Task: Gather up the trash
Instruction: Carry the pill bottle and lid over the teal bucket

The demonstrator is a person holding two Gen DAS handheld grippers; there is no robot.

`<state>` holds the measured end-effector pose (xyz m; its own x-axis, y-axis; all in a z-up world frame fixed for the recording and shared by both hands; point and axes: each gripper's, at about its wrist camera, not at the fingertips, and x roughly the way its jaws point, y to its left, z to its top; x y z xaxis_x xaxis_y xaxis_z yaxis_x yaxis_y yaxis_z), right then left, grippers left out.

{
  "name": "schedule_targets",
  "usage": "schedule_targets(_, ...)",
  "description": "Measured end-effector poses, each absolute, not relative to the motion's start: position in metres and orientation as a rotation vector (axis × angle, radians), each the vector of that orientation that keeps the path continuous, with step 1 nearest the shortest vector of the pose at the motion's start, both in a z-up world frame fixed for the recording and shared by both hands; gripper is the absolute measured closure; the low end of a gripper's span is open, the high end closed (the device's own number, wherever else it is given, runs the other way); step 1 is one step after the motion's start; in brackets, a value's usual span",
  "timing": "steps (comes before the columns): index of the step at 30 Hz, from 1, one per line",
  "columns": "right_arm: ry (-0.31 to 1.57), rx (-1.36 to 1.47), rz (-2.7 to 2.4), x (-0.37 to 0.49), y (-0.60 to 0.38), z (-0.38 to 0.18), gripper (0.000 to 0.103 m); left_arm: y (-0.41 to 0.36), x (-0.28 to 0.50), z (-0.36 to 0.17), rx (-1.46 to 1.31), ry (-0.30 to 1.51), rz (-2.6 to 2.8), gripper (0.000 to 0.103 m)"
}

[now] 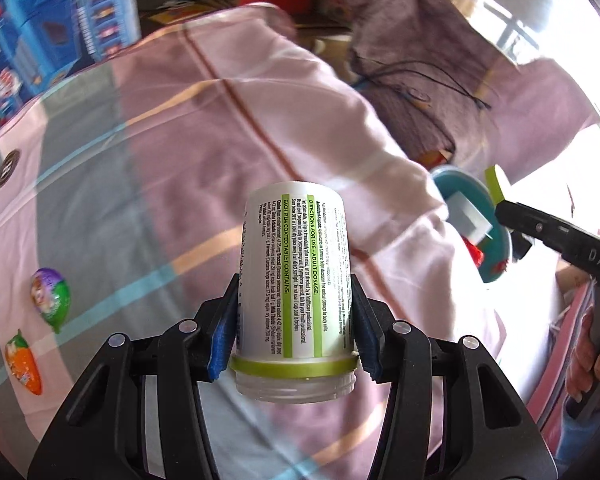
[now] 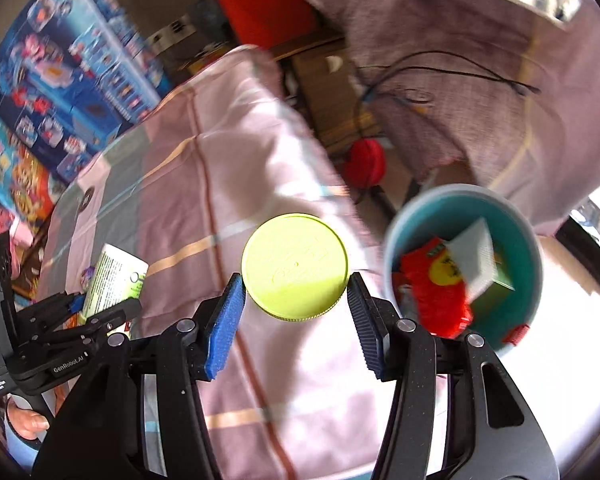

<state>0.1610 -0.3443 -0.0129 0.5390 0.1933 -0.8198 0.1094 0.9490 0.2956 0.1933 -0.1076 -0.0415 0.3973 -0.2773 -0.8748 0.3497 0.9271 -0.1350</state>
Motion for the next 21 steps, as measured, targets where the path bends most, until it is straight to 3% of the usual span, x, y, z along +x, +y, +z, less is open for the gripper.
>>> schedule_targets(21, 0.961, 0.532, -0.119, 0.101, -0.496, -0.04, 0.052, -0.304, 0.175, -0.057, 0.345, 1.127, -0.638, 0.052)
